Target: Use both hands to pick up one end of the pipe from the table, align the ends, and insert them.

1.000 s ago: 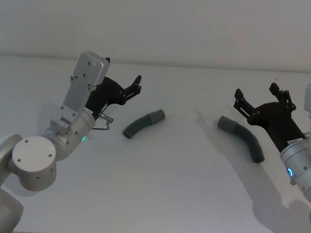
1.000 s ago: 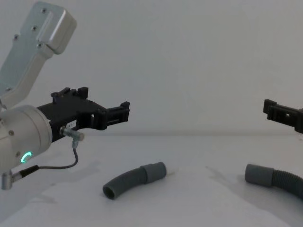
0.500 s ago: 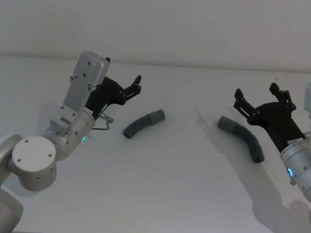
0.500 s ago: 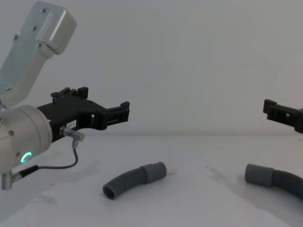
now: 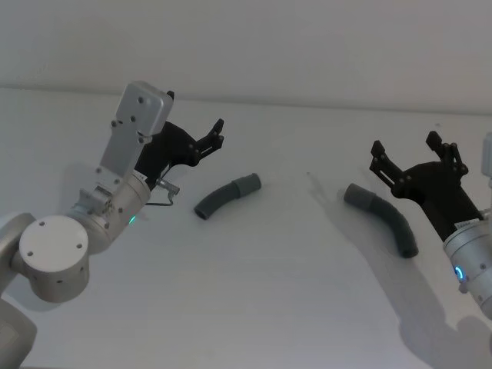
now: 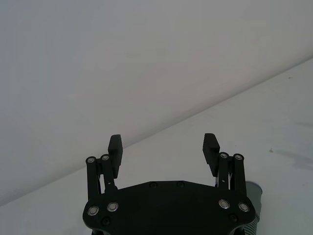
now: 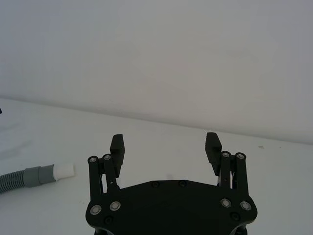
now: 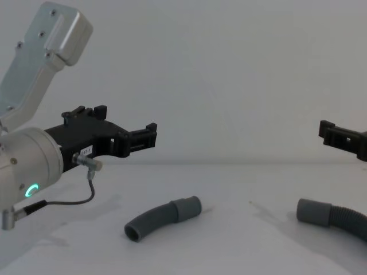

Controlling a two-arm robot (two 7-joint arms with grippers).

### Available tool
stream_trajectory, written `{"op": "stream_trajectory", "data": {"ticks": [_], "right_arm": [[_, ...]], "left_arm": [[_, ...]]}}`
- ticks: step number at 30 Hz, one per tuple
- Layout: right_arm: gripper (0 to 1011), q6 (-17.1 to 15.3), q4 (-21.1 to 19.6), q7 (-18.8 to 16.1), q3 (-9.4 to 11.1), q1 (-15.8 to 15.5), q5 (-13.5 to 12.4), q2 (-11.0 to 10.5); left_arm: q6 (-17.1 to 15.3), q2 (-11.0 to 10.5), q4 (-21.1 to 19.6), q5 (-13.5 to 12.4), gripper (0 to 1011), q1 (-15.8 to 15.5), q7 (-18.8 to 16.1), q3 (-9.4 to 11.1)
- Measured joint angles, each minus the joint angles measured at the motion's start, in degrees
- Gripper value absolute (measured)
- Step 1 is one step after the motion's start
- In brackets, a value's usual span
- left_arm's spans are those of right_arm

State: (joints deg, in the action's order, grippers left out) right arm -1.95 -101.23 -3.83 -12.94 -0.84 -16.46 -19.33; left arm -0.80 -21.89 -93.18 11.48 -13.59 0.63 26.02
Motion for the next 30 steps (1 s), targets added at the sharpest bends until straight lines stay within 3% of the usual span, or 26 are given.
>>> {"op": "stream_trajectory", "data": {"ticks": [30], "right_arm": [[1000, 0.0, 0.0, 0.0, 0.0, 0.0, 0.0, 0.0]], "left_arm": [[0.0, 0.0, 0.0, 0.0, 1001, 0.0, 0.0, 0.0]]}}
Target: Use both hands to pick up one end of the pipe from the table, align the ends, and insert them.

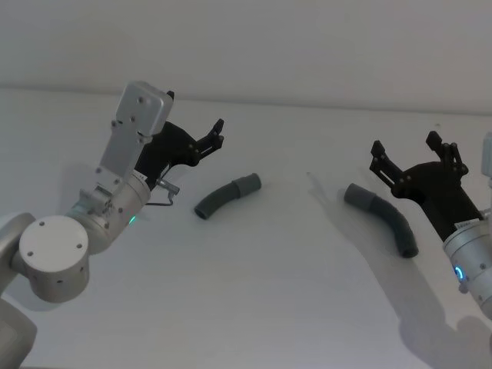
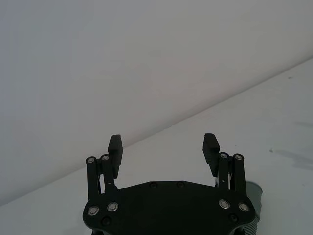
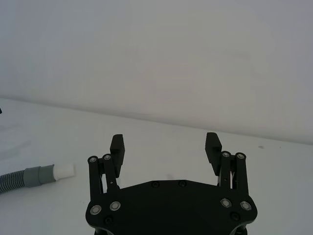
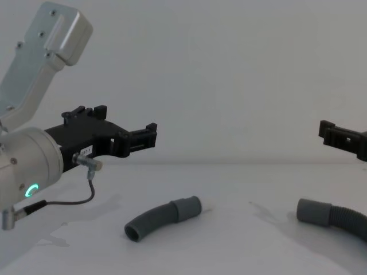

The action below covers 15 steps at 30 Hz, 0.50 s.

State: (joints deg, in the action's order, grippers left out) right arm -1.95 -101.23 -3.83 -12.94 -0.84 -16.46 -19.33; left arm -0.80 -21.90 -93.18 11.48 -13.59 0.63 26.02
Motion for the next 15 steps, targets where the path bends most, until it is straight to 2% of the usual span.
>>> {"op": "stream_trajectory", "data": {"ticks": [15], "right_arm": [[1000, 0.0, 0.0, 0.0, 0.0, 0.0, 0.0, 0.0]], "left_arm": [[0.0, 0.0, 0.0, 0.0, 1001, 0.0, 0.0, 0.0]]}}
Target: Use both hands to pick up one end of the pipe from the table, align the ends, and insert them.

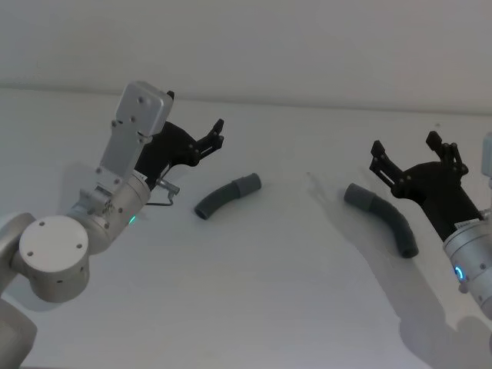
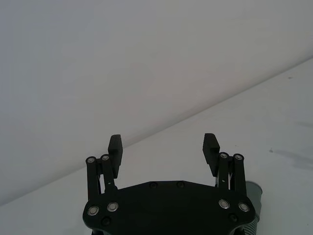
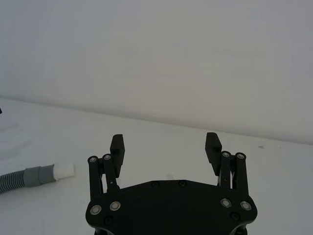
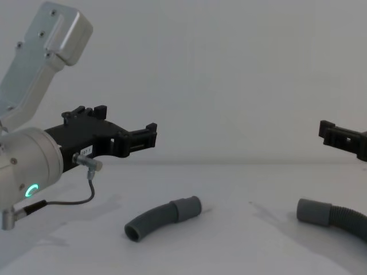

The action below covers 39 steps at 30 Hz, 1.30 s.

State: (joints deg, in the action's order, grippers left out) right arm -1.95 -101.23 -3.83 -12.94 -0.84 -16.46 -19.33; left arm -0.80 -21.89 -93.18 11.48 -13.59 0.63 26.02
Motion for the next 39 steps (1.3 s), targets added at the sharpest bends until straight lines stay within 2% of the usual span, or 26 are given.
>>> {"op": "stream_trajectory", "data": {"ticks": [5, 11, 22, 30, 39], "right_arm": [[1000, 0.0, 0.0, 0.0, 0.0, 0.0, 0.0, 0.0], [1000, 0.0, 0.0, 0.0, 0.0, 0.0, 0.0, 0.0], [1000, 0.0, 0.0, 0.0, 0.0, 0.0, 0.0, 0.0], [1000, 0.0, 0.0, 0.0, 0.0, 0.0, 0.0, 0.0], [1000, 0.0, 0.0, 0.0, 0.0, 0.0, 0.0, 0.0]], "left_arm": [[-0.7, 0.0, -0.1, -0.1, 1001, -0.2, 0.2, 0.0], [-3.7, -0.2, -0.7, 0.2, 1001, -1.0, 1.9, 0.5], [-12.1, -1.2, -2.9, 3.4, 1001, -2.7, 7.5, 0.9], [-20.5, -2.9, -5.5, 6.9, 1001, -3.7, 12.8, 1.0], [-26.2, -4.5, -7.3, 7.8, 1001, -4.2, 15.4, 1.4]]}}
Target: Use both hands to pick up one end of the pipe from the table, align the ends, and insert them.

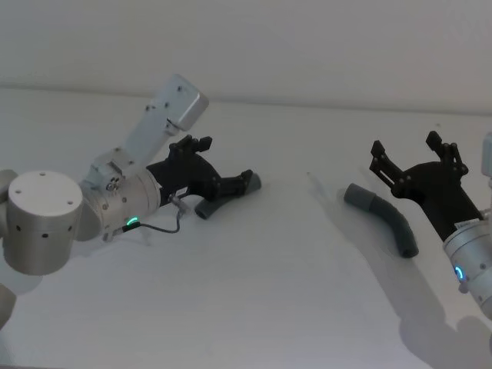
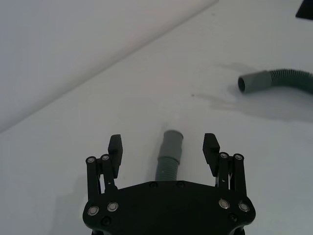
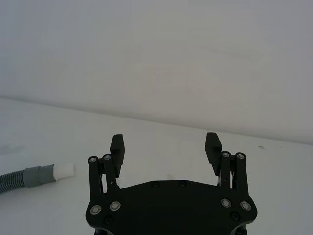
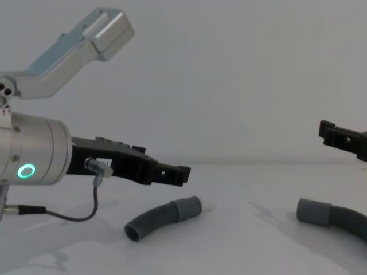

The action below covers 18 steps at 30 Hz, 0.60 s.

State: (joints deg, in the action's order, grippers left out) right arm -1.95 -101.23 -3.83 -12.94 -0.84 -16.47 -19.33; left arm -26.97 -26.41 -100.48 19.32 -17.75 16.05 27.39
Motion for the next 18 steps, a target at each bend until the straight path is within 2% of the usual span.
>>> {"op": "stream_trajectory", "data": {"ticks": [8, 18], "right_arm": [[1000, 0.0, 0.0, 0.0, 0.0, 0.0, 0.0, 0.0], [1000, 0.0, 0.0, 0.0, 0.0, 0.0, 0.0, 0.0]], "left_arm": [[-2.8, -0.8, -0.4, -0.1, 1001, -0.5, 1.5, 0.5], [-3.0, -0.3, 1.6, 0.0, 1001, -1.3, 3.5, 0.7]]}}
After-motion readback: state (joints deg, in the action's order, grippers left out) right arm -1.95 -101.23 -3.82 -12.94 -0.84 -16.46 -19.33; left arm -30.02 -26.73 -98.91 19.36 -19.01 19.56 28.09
